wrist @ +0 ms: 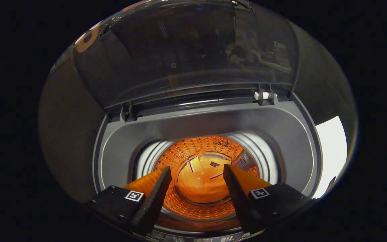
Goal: Put the clothes into the washing machine and then close the washing machine lid.
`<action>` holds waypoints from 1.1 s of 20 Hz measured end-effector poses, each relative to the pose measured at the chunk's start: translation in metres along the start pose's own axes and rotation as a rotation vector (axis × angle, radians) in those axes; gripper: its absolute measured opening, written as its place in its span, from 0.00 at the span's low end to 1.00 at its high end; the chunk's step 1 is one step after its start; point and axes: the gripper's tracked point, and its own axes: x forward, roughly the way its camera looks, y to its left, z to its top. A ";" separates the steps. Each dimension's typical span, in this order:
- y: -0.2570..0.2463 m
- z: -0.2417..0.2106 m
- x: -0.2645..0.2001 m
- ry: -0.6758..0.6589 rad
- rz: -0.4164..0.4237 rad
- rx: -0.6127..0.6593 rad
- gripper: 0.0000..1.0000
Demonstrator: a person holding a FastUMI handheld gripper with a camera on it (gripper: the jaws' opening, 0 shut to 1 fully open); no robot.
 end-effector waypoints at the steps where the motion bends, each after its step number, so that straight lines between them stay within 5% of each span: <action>1: 0.002 0.003 -0.006 -0.016 0.001 0.000 0.99; 12: 0.031 0.049 -0.099 -0.249 0.016 -0.009 0.99; 22: 0.059 0.146 -0.229 -0.566 0.027 -0.087 0.99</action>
